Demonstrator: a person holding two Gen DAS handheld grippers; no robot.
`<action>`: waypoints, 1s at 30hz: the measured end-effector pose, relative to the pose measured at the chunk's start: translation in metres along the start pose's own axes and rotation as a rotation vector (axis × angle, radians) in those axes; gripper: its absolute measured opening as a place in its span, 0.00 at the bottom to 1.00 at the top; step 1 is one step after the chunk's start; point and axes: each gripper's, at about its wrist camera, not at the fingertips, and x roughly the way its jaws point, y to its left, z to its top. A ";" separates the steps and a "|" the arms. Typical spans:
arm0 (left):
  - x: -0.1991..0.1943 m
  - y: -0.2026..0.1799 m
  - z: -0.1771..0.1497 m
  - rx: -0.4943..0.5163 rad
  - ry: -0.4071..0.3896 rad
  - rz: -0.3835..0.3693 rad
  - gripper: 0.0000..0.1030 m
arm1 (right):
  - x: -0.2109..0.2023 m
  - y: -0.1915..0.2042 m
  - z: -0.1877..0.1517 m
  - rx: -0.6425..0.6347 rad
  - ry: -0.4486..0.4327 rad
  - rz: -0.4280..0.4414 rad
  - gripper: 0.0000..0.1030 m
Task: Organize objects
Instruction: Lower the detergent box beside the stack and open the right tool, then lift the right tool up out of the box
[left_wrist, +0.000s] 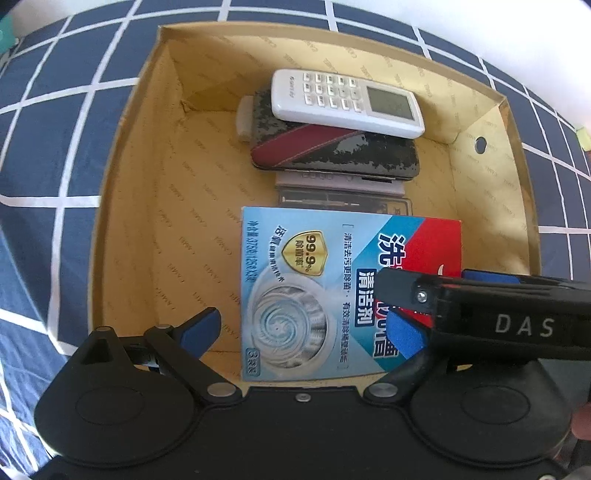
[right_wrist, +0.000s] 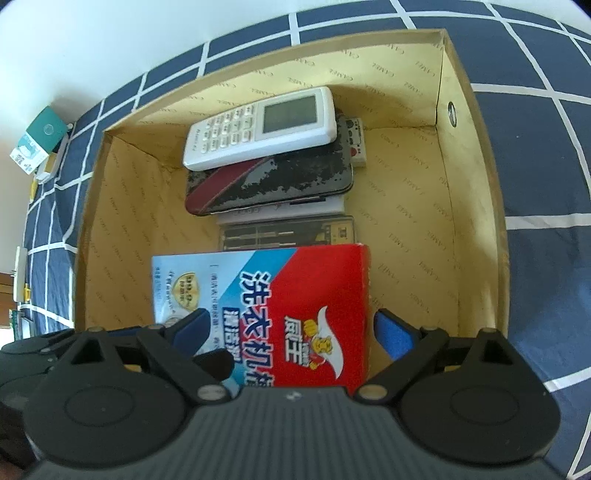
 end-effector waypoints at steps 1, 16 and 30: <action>-0.003 0.000 -0.001 -0.001 -0.005 0.004 0.93 | -0.003 0.001 -0.001 -0.004 -0.006 -0.001 0.93; -0.060 0.005 -0.022 0.013 -0.116 0.082 0.98 | -0.062 0.013 -0.016 -0.048 -0.085 -0.070 1.00; -0.102 0.001 -0.042 0.040 -0.201 0.162 1.00 | -0.103 0.013 -0.041 -0.087 -0.126 -0.152 1.00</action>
